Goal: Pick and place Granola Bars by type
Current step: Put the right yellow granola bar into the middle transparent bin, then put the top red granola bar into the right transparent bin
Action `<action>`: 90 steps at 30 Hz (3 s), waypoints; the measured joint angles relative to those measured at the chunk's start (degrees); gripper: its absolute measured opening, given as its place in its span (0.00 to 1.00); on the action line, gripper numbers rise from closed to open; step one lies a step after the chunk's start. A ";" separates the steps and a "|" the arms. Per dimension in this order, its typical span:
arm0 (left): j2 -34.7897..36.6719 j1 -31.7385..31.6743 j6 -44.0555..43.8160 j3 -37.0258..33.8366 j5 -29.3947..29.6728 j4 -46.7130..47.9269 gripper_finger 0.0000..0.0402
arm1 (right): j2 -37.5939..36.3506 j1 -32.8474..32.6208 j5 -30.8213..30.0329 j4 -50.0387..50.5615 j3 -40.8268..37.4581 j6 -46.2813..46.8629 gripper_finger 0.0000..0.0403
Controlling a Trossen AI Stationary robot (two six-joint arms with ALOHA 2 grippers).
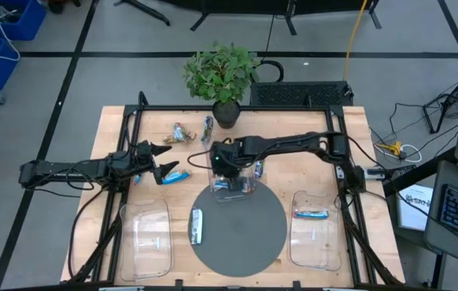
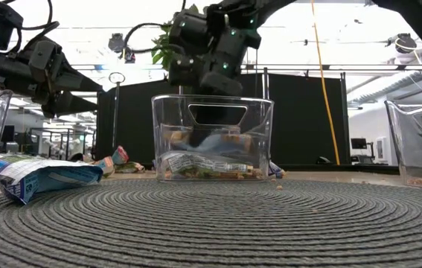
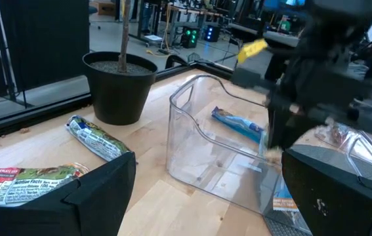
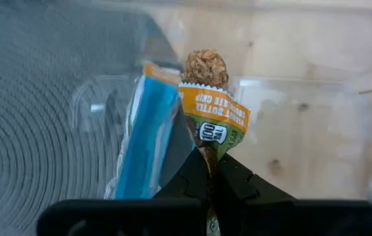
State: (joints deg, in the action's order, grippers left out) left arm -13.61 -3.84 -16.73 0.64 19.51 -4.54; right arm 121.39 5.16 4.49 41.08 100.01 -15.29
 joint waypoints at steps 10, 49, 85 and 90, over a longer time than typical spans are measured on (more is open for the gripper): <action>0.00 0.02 0.00 0.00 0.02 0.00 0.94 | 3.71 -0.56 0.04 -1.37 0.00 -0.58 0.00; 0.00 0.00 0.00 0.00 0.02 0.00 0.94 | -1.29 -0.93 -6.80 -1.88 -0.04 -0.37 0.60; -0.02 0.00 -0.19 1.28 -2.78 -0.04 0.94 | -16.99 -1.57 -10.63 -17.02 -0.04 15.76 0.62; -0.23 0.00 3.93 6.04 -4.35 0.38 0.94 | -18.65 -1.70 -10.54 -17.43 -0.04 16.25 0.62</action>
State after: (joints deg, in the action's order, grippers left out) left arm -13.83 -3.84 -12.80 6.68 15.16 -4.16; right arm 102.74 3.46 -6.04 23.65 99.96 0.96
